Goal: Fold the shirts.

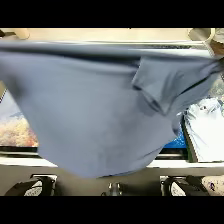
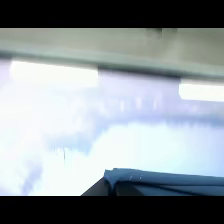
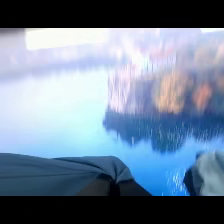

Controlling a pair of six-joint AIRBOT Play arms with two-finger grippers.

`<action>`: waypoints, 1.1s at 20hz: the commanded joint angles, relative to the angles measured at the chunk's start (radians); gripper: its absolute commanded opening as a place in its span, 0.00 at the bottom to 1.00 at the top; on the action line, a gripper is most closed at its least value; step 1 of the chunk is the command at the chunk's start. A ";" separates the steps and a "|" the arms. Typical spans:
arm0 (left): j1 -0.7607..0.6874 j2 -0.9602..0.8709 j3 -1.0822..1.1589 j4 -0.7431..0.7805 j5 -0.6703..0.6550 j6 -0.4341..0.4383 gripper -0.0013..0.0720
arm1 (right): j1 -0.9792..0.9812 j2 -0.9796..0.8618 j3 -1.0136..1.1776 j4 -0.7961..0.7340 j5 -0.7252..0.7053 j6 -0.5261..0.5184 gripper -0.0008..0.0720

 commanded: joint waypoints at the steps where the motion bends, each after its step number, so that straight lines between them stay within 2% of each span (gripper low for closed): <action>1: -0.049 -0.168 -0.232 0.000 0.080 0.043 0.05 | 0.019 -0.276 -0.050 0.011 0.008 0.009 0.04; 6: -0.105 -0.526 -0.198 -0.018 0.235 0.040 0.05 | 0.098 -0.622 -0.049 0.060 -0.319 0.054 0.04; 10: -0.106 -0.703 -0.067 -0.084 0.288 0.040 0.05 | 0.139 -0.736 -0.049 0.098 -0.525 0.056 0.04; 12: -0.106 -0.744 -0.032 -0.094 0.293 0.040 0.05 | 0.145 -0.749 -0.049 0.102 -0.555 0.056 0.04; 13: -0.106 -0.748 -0.028 -0.093 0.283 0.043 0.05 | 0.143 -0.745 -0.048 0.101 -0.536 0.055 0.04; 15: -0.090 -0.732 -0.020 -0.089 0.195 0.098 0.05 | 0.124 -0.708 -0.048 0.077 -0.396 0.032 0.04; 18: -0.057 -0.746 -0.032 -0.051 -0.069 0.090 0.05 | 0.107 -0.677 -0.066 -0.038 0.004 0.039 0.04; 19: -0.056 -0.761 -0.062 -0.053 -0.103 0.066 0.05 | 0.112 -0.676 -0.115 -0.033 0.056 0.045 0.04; 20: -0.058 -0.776 -0.106 -0.055 -0.103 0.056 0.05 | 0.121 -0.676 -0.185 -0.013 0.049 0.045 0.04; 22: -0.070 -0.815 -0.142 -0.106 -0.104 0.050 0.06 | 0.147 -0.678 -0.290 0.003 -0.052 0.067 0.04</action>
